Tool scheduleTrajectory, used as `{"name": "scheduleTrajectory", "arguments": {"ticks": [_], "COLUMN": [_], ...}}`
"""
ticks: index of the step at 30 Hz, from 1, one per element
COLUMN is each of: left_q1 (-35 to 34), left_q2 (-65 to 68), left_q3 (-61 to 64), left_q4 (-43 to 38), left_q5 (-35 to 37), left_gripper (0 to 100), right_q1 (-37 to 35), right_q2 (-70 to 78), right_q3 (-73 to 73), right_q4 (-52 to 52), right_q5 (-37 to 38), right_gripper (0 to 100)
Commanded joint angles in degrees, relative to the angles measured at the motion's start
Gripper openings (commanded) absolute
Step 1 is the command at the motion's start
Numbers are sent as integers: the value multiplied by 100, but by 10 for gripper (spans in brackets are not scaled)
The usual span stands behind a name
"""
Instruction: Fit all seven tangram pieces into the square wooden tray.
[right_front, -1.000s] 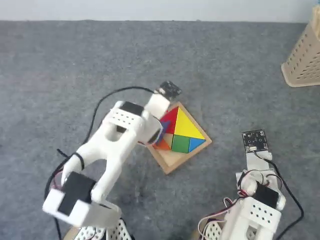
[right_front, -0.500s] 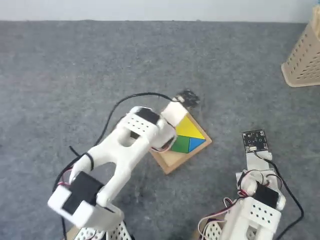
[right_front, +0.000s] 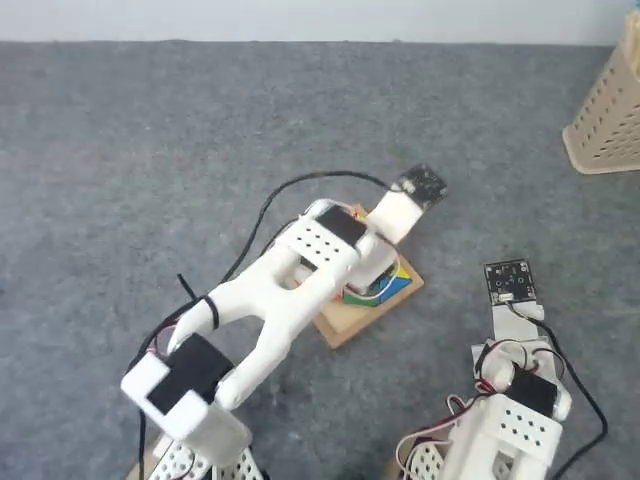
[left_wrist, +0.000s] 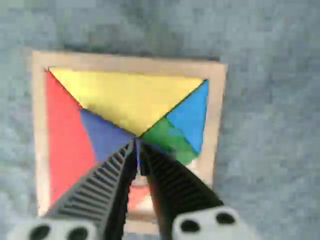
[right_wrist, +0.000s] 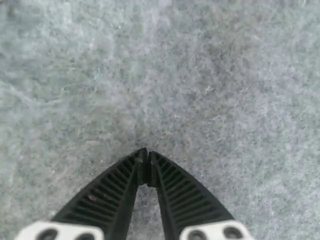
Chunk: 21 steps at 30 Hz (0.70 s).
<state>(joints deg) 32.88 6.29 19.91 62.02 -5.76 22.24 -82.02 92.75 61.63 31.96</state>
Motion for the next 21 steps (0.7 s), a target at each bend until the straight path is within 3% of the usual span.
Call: {"name": "scheduleTrajectory", "arguments": {"ticks": [1,9,21], "left_q1": [88,-185,-738], "left_q2": [-545,396,1266], "left_q3": [-725,-848,-1130], "left_q4": [220,-510,-352], "left_q5": [202,158,-105], "left_gripper": [13,13,13], "right_q1": [84,84,84], "right_q2": [-127,-127,-127], "right_q3": [-70,-70,-70], "right_q4": [84,84,84], "right_q5": [105,105,105], "right_gripper": [9,9,9]}}
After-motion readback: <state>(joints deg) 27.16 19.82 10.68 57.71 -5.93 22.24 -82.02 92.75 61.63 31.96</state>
